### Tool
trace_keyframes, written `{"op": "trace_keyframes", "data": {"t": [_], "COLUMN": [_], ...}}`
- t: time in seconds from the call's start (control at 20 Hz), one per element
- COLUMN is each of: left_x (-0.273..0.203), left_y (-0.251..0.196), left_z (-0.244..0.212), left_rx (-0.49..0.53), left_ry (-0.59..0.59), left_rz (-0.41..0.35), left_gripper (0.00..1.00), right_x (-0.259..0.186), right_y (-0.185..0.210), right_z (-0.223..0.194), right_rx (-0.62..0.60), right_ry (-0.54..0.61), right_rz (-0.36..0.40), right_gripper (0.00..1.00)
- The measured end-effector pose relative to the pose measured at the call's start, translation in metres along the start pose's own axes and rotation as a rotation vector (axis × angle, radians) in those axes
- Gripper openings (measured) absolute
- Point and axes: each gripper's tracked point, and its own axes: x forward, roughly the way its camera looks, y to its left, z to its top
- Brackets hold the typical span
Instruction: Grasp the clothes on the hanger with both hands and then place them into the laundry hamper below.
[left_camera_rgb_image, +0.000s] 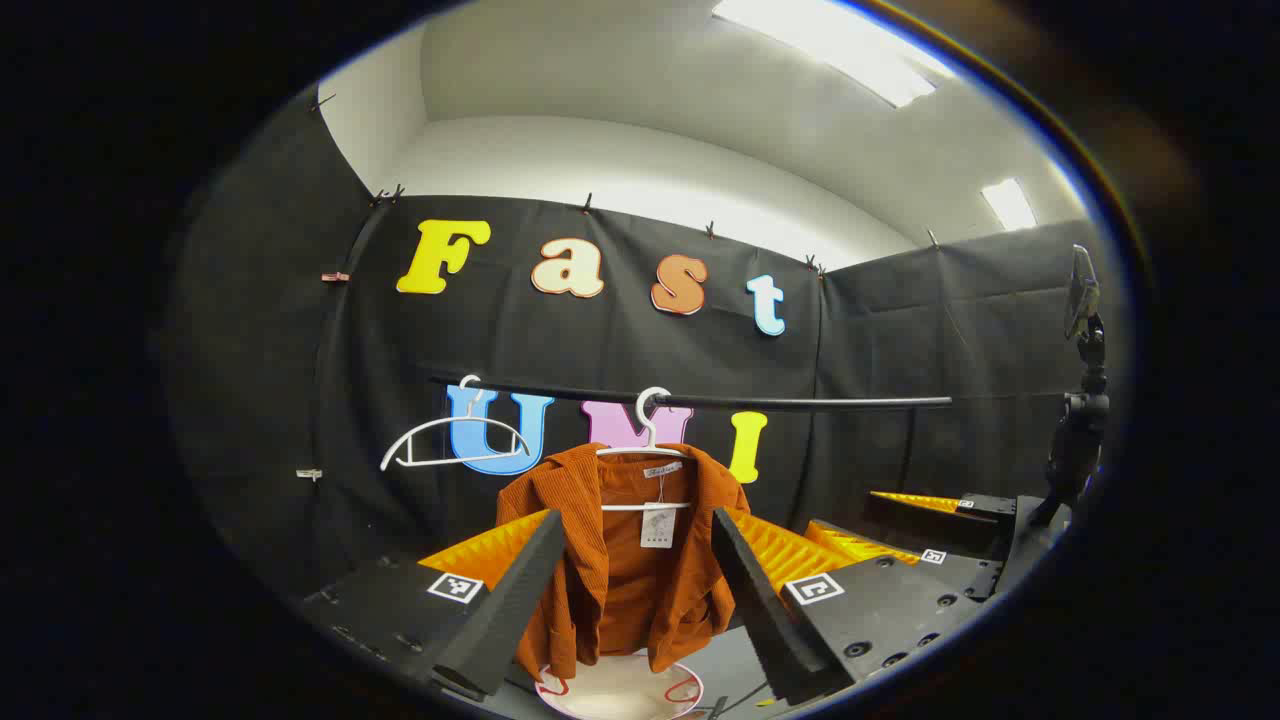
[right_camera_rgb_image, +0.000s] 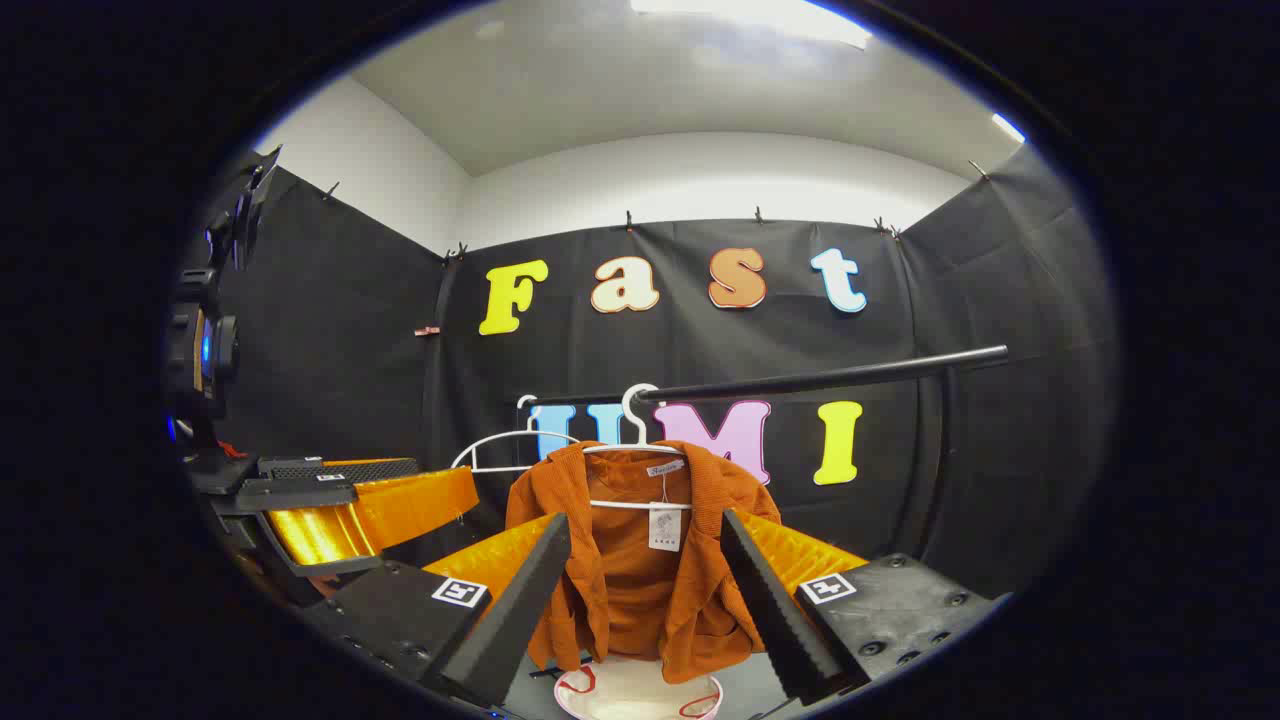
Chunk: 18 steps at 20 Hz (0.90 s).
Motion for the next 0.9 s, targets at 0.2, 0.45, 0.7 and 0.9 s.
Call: {"op": "trace_keyframes", "data": {"t": [0.2,0.45,0.7,0.9], "left_x": [-0.006,-0.012,-0.016,-0.014], "left_y": [-0.007,-0.007,0.000,0.007], "left_z": [-0.001,-0.005,-0.004,-0.004], "left_rx": [0.014,-0.006,-0.029,-0.029], "left_ry": [0.005,0.006,0.001,-0.006], "left_rz": [0.002,0.007,0.022,0.035], "left_gripper": [0.94,0.94,0.94,0.94], "right_x": [-0.007,-0.012,-0.013,-0.009], "right_y": [0.001,0.002,0.002,0.003], "right_z": [0.002,0.003,0.000,0.000], "right_rx": [0.000,-0.006,-0.016,-0.016], "right_ry": [0.001,0.005,0.015,0.014], "right_rz": [0.008,0.014,0.009,0.009], "right_gripper": [0.97,0.99,0.97,0.97]}}
